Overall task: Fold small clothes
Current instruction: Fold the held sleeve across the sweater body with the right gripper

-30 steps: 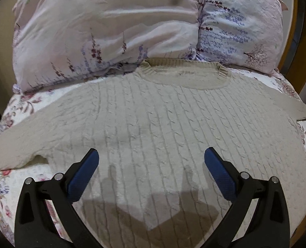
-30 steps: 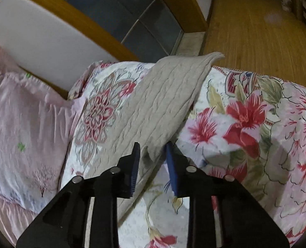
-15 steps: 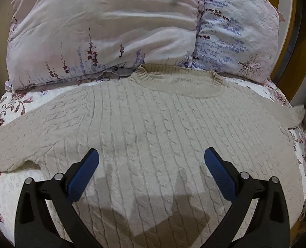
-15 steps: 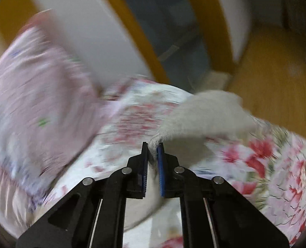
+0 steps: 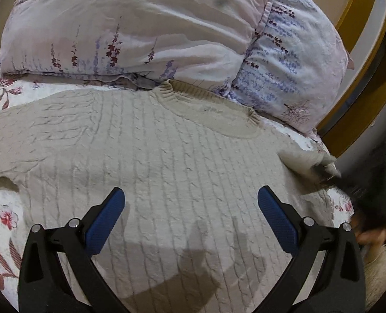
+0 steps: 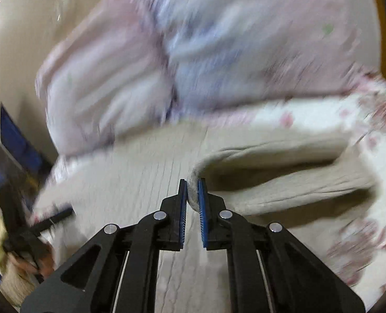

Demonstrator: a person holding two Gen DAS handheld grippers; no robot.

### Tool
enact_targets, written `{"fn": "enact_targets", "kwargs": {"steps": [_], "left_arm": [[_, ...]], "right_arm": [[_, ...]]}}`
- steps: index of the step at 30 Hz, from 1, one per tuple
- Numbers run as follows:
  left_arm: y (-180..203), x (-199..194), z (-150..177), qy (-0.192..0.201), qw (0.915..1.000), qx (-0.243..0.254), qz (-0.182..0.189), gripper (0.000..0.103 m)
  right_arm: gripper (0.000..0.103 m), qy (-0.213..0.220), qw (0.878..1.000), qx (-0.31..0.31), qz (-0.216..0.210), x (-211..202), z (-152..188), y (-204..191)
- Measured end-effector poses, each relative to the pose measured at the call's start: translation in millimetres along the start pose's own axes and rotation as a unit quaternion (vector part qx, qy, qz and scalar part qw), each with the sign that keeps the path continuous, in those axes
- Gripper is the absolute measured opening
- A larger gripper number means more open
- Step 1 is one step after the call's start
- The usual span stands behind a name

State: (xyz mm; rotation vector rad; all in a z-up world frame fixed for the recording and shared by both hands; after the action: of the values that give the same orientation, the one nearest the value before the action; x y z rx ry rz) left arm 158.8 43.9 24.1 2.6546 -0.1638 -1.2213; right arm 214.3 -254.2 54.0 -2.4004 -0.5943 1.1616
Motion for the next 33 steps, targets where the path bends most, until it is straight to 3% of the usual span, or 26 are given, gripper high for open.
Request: {"fn": "enact_targets", "kwargs": {"steps": [4,6,7,8,14,15,16,17,19,21,24,26,27,29,31,33], "left_arm": [[5.0,-5.0,-0.5,0.016,0.9994,0.014,0.026,0.101],[3.9,-4.7,-2.4,0.011,0.9988,0.002,0.048,0.101],[2.1,-4.3,-3.0,0.009,0.9983,-0.009,0.057,0.101],[-0.2,-2.9,-4.3,0.005,0.9975,-0.023,0.066,0.101],[-8.4,4.0,-5.6,-0.021,0.9921,-0.073,0.100,0.101],[-9.5,5.2,-5.3,-0.025,0.9910,-0.078,0.106,0.101],[-10.9,6.6,-5.2,-0.030,0.9896,-0.085,0.112,0.101],[-12.9,8.3,-5.3,-0.035,0.9880,-0.094,0.118,0.101],[-18.1,11.6,-5.1,-0.047,0.9830,-0.114,0.136,0.101],[-22.2,13.4,-5.0,-0.052,0.9787,-0.129,0.151,0.101],[-24.5,16.3,-5.7,-0.057,0.9706,-0.150,0.179,0.101],[-23.1,19.2,-5.9,-0.063,0.9662,-0.160,0.192,0.101],[-21.3,21.3,-5.9,-0.068,0.9641,-0.165,0.197,0.100],[-16.7,26.7,-5.1,-0.080,0.9604,-0.171,0.205,0.097],[-11.7,32.0,-4.7,-0.090,0.9600,-0.171,0.203,0.093],[-8.5,37.0,-4.3,-0.096,0.9593,-0.174,0.201,0.088]], "right_arm": [[0.014,-0.019,0.999,0.040,-0.009,0.4,13.5,10.3],[0.026,-0.011,0.997,0.068,-0.024,-4.9,11.2,16.0],[0.041,-0.003,0.996,0.086,-0.033,-10.4,9.8,21.9],[0.050,0.014,0.993,0.107,-0.040,-16.0,8.5,27.8],[0.049,0.074,0.973,0.218,-0.003,-38.5,-0.5,72.4],[0.047,0.082,0.970,0.231,0.008,-39.3,-2.0,76.7],[0.033,0.093,0.966,0.238,0.029,-41.0,-4.6,81.2],[0.017,0.096,0.966,0.235,0.045,-41.7,-6.9,82.8],[0.010,0.105,0.969,0.209,0.080,-43.4,-12.3,76.4],[0.009,0.119,0.977,0.159,0.083,-42.6,-21.6,54.2],[0.009,0.115,0.991,0.061,0.029,-31.1,-32.1,-3.6],[0.009,0.059,0.998,-0.002,-0.022,-7.6,-29.1,-40.5],[0.011,0.015,0.999,-0.036,-0.038,9.9,-21.3,-59.6],[0.032,-0.047,0.995,-0.079,-0.048,33.1,-3.8,-80.4],[0.046,-0.069,0.992,-0.096,-0.049,41.0,12.9,-87.3],[0.051,-0.070,0.992,-0.087,-0.052,35.8,19.1,-84.3]]}}
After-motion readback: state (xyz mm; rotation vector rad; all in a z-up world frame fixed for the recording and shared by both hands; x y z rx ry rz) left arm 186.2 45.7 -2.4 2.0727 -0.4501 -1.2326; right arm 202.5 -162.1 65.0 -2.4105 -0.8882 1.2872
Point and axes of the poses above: each gripper's, at about its wrist camera, not at the fingertips, and x roughly the way its jaws point, y to its right, z to its underside, the point moved 1 cm from there along x, roughly the way its jaws point, and after that the axes turned 11 degrees about -z, right-handed, at the moved point
